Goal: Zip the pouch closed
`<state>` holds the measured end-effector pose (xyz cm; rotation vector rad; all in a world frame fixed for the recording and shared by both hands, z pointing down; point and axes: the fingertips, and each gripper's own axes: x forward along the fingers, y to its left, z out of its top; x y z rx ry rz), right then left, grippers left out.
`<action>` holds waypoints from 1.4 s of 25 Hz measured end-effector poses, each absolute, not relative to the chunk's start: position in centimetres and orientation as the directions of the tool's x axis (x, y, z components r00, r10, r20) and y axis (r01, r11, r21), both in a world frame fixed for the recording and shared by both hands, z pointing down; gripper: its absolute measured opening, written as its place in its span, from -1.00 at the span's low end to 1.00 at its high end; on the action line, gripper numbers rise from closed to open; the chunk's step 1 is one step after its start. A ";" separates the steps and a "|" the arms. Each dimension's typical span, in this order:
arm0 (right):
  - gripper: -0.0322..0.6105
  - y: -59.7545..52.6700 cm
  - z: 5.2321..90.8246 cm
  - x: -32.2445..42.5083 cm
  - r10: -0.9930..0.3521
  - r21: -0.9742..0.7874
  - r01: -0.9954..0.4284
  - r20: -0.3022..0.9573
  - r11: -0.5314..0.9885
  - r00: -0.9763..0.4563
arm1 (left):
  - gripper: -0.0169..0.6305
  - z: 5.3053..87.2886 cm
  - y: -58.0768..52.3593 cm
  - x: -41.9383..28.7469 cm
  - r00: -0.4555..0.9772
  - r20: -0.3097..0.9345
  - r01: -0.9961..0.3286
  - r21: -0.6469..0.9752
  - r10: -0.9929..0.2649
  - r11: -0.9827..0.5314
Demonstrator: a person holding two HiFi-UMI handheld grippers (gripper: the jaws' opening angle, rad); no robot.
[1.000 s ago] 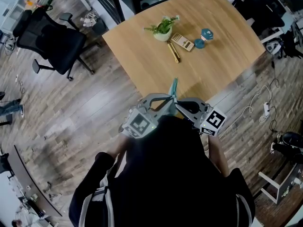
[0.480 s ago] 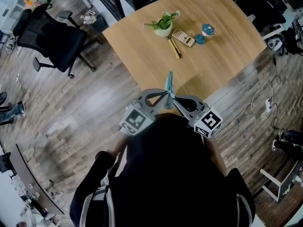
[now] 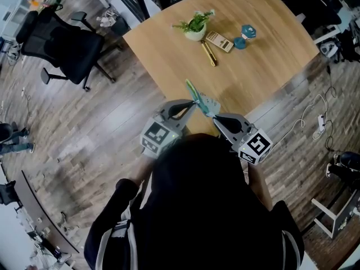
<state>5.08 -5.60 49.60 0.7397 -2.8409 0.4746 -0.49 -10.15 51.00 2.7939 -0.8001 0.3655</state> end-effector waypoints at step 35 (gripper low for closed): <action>-0.85 -9.3 49.4 13.4 -0.665 -0.270 -0.698 0.216 0.663 -0.715 | -0.94 49.3 -13.0 -4.8 0.736 0.272 -0.667 0.139 -0.620 -0.732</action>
